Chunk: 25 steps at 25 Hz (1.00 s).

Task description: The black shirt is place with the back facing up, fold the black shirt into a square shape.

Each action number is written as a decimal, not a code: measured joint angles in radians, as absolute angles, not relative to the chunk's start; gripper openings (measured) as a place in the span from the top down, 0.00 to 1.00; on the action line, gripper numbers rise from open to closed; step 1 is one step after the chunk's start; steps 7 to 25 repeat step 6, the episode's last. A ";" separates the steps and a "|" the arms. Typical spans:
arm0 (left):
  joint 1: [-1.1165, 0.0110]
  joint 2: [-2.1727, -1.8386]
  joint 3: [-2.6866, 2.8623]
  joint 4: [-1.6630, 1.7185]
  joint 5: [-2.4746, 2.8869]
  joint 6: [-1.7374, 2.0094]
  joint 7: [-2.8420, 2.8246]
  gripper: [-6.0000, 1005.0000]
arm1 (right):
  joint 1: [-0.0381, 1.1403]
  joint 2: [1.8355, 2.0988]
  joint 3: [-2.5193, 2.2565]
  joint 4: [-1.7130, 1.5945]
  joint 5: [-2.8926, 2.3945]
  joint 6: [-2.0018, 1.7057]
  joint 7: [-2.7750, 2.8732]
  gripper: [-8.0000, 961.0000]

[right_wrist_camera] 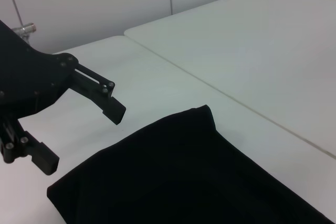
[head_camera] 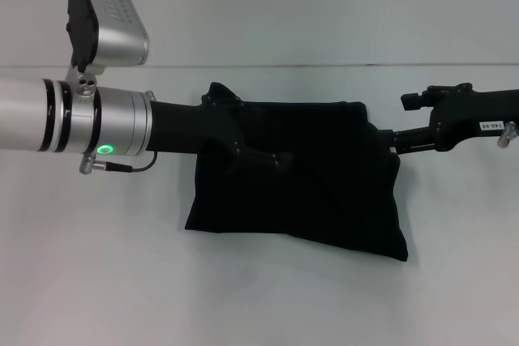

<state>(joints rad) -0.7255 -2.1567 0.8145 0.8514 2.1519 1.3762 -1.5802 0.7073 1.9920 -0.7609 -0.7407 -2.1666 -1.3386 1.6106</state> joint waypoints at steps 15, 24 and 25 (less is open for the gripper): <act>-0.725 -2.160 0.820 0.851 2.195 1.364 -1.600 0.06 | 0.704 1.994 -0.761 -0.741 -2.171 -1.317 1.611 0.03; -0.725 -2.160 0.820 0.851 2.195 1.364 -1.600 0.06 | 0.704 1.994 -0.761 -0.741 -2.171 -1.317 1.611 0.03; -0.725 -2.160 0.820 0.851 2.195 1.364 -1.600 0.06 | 0.704 1.994 -0.761 -0.741 -2.171 -1.317 1.611 0.03</act>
